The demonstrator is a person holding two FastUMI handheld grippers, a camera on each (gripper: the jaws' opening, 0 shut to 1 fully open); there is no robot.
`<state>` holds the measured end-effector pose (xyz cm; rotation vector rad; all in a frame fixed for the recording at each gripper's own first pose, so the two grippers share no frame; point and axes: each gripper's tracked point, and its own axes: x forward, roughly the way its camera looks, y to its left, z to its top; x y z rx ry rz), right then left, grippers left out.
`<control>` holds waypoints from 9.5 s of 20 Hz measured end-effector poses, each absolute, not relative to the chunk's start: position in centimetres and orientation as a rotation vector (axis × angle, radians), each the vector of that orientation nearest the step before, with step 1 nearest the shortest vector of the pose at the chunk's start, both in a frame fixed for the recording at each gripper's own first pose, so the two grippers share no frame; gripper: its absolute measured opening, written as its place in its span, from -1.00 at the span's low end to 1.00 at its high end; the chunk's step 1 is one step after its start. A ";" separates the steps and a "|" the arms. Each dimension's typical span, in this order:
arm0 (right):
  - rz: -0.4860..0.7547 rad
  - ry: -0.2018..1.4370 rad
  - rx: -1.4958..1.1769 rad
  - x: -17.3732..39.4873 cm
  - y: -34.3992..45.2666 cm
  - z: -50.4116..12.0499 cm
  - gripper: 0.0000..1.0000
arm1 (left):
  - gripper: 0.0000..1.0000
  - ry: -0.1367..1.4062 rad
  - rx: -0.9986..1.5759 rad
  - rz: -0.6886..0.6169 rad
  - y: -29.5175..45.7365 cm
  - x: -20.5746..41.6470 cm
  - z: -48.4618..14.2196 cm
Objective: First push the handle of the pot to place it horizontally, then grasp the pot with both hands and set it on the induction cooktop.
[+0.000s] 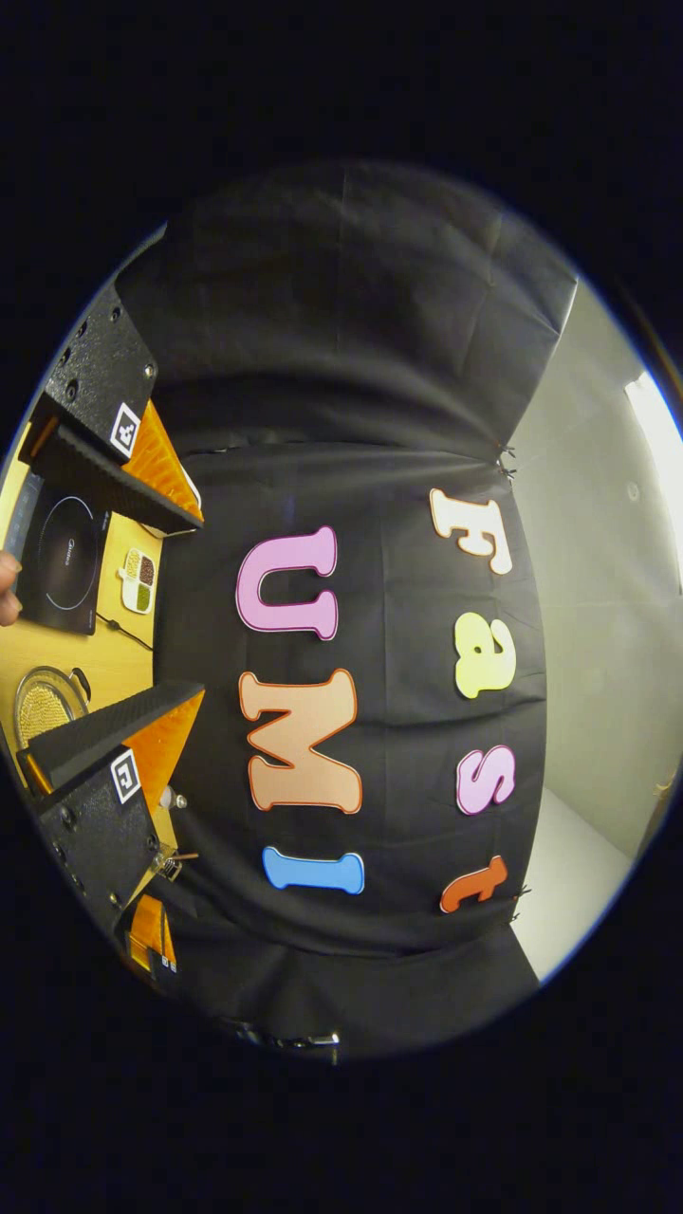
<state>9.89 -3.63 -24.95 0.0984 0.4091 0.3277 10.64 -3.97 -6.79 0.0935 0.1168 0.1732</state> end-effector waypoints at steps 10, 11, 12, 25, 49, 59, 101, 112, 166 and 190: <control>0.467 0.828 0.150 3.5 -0.7 -41.8 -0.94 | 0.90 0.221 0.090 0.163 -4.3 12.5 -10.9; 0.469 0.866 0.171 2.7 -0.4 -42.9 -0.94 | 0.90 0.219 0.095 0.169 -4.0 12.6 -10.8; 0.472 0.902 0.185 2.2 -0.2 -44.1 -1.00 | 0.90 0.218 0.097 0.172 -3.8 12.6 -10.9; 0.561 1.184 0.052 -4.3 -0.7 -52.7 -0.94 | 0.92 0.255 0.096 0.193 -3.1 13.1 -12.6; 0.388 1.190 0.038 1.9 -7.3 -54.6 -0.94 | 0.90 0.262 0.102 0.221 -2.6 12.5 -13.0; 0.302 1.182 0.020 5.5 -10.0 -55.5 -0.94 | 0.92 0.290 0.075 0.209 -2.7 13.3 -14.5; 0.019 1.235 0.037 12.8 -10.8 -57.6 0.12 | 0.46 1.235 -0.045 0.033 -7.0 12.6 -53.7; 0.003 1.217 0.072 11.7 -9.7 -54.3 -0.05 | 0.33 1.197 -0.047 0.001 -5.9 12.6 -50.9; -0.044 1.135 0.100 14.7 22.8 -50.9 0.55 | 0.87 1.039 0.162 -0.056 27.5 19.5 -46.1; 0.024 0.736 0.149 10.9 7.0 -35.5 0.95 | 0.92 0.716 0.050 0.032 11.3 11.2 -30.1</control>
